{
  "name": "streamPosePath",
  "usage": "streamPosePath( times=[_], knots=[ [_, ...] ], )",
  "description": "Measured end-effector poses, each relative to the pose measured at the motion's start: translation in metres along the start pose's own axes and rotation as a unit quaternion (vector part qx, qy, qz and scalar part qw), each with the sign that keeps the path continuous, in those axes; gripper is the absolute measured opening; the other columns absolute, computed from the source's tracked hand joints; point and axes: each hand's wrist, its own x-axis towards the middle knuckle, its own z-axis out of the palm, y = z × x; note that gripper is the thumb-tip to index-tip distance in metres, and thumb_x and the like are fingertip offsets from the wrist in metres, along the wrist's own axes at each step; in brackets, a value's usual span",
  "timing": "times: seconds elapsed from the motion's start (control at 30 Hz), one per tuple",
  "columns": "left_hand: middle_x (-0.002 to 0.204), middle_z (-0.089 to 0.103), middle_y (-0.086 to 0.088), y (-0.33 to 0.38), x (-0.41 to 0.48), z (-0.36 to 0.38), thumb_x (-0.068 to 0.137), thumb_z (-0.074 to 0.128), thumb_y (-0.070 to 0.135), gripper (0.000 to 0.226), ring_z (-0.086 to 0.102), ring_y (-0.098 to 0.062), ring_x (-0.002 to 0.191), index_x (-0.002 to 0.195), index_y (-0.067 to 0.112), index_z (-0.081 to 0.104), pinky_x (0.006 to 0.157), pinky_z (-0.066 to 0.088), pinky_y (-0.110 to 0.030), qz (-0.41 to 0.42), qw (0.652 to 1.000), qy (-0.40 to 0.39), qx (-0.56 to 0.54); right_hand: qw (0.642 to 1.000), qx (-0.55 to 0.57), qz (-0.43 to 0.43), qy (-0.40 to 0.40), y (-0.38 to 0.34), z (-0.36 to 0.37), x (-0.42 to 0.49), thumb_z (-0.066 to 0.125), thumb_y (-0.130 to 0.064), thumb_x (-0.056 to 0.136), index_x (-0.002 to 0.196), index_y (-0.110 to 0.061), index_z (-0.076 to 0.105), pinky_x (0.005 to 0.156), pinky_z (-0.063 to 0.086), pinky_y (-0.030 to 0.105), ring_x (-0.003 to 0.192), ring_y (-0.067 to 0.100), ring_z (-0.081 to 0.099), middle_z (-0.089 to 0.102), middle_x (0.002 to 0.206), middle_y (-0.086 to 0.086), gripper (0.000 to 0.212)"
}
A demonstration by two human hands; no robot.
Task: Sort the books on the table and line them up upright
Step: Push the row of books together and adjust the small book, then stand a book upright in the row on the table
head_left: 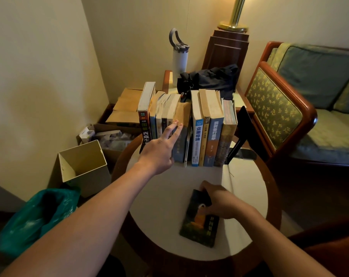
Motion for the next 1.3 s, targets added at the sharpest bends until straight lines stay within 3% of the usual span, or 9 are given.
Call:
streamPosePath(
  times=[0.13,0.33,0.5,0.67,0.8,0.9,1.07,1.2,1.3],
  knots=[
    [0.164,-0.008,0.009,0.001,0.0,0.001,0.084,0.073,0.021,0.108,0.058,-0.013,0.068,0.159,0.03,-0.003,0.053,0.055,-0.023,-0.001,1.0,0.0,0.0,0.998,0.03,-0.048,0.022,-0.009,-0.033,-0.013,0.072,-0.027,0.089,0.119,-0.037,0.053,0.093,0.054,0.035,0.108,0.012,0.058,0.06,0.113,-0.011,0.036],
    [0.164,-0.007,0.005,0.0,0.002,0.0,0.086,0.069,0.011,0.104,0.054,-0.011,0.063,0.16,0.027,-0.002,0.054,0.056,-0.025,-0.007,1.0,-0.003,0.011,0.977,-0.122,-0.111,0.136,-0.02,-0.057,-0.021,0.069,-0.025,0.092,0.117,-0.043,0.067,0.108,0.022,0.043,0.127,0.009,0.029,0.05,0.129,-0.018,0.031],
    [0.164,-0.008,0.005,0.0,0.002,0.0,0.084,0.071,0.012,0.107,0.056,-0.012,0.064,0.159,0.028,-0.003,0.054,0.055,-0.025,-0.007,1.0,-0.006,0.016,0.944,-0.205,-0.16,0.204,-0.024,-0.056,-0.023,0.07,-0.035,0.091,0.113,-0.051,0.067,0.094,0.039,0.036,0.118,0.015,0.031,0.041,0.134,-0.009,0.027],
    [0.165,-0.009,0.006,0.0,0.002,0.0,0.084,0.07,0.011,0.106,0.054,-0.013,0.063,0.159,0.028,-0.003,0.054,0.056,-0.027,-0.009,1.0,-0.008,0.016,0.925,-0.243,-0.178,0.231,-0.029,-0.055,-0.027,0.068,-0.039,0.092,0.118,-0.047,0.068,0.071,0.031,0.021,0.099,0.01,0.031,0.041,0.111,-0.009,0.027],
    [0.164,-0.01,0.005,-0.002,0.003,0.0,0.085,0.07,0.009,0.106,0.055,-0.013,0.063,0.159,0.028,-0.004,0.055,0.058,-0.028,-0.009,1.0,-0.012,0.016,0.954,-0.179,-0.148,0.19,-0.033,-0.054,-0.03,0.056,-0.031,0.1,0.129,-0.04,0.064,0.073,0.048,0.019,0.096,0.005,0.052,0.056,0.11,-0.011,0.031],
    [0.164,-0.01,0.005,-0.002,0.003,-0.001,0.084,0.072,0.014,0.109,0.057,-0.014,0.066,0.159,0.029,-0.006,0.057,0.058,-0.029,-0.003,1.0,-0.018,0.016,0.98,-0.029,-0.095,0.171,-0.034,-0.051,-0.035,0.05,-0.04,0.1,0.127,-0.032,0.068,0.076,0.055,0.022,0.096,0.004,0.063,0.068,0.113,-0.012,0.033],
    [0.165,-0.01,0.004,-0.001,0.001,-0.003,0.083,0.075,0.022,0.112,0.056,-0.014,0.068,0.159,0.029,-0.007,0.059,0.058,-0.027,0.0,1.0,-0.02,0.017,0.959,0.184,-0.034,0.213,-0.029,-0.041,-0.042,0.054,-0.036,0.101,0.106,-0.018,0.078,0.059,0.057,0.026,0.07,0.006,0.066,0.07,0.077,-0.011,0.031],
    [0.165,-0.012,0.006,0.001,0.0,-0.003,0.083,0.076,0.023,0.113,0.056,-0.014,0.069,0.159,0.03,-0.007,0.06,0.058,-0.027,-0.002,1.0,-0.017,0.018,0.946,0.165,-0.023,0.277,-0.021,-0.026,-0.043,0.062,-0.038,0.096,0.124,-0.02,0.069,0.073,0.062,0.029,0.097,0.014,0.069,0.073,0.105,-0.004,0.034],
    [0.165,-0.012,0.007,0.001,0.0,-0.003,0.082,0.075,0.022,0.112,0.059,-0.016,0.07,0.159,0.03,-0.007,0.057,0.058,-0.027,-0.001,1.0,-0.016,0.021,0.945,0.147,0.004,0.293,-0.015,-0.012,-0.039,0.062,-0.02,0.098,0.147,-0.022,0.047,0.082,0.062,0.036,0.118,0.026,0.064,0.066,0.128,0.008,0.051]
  ],
)
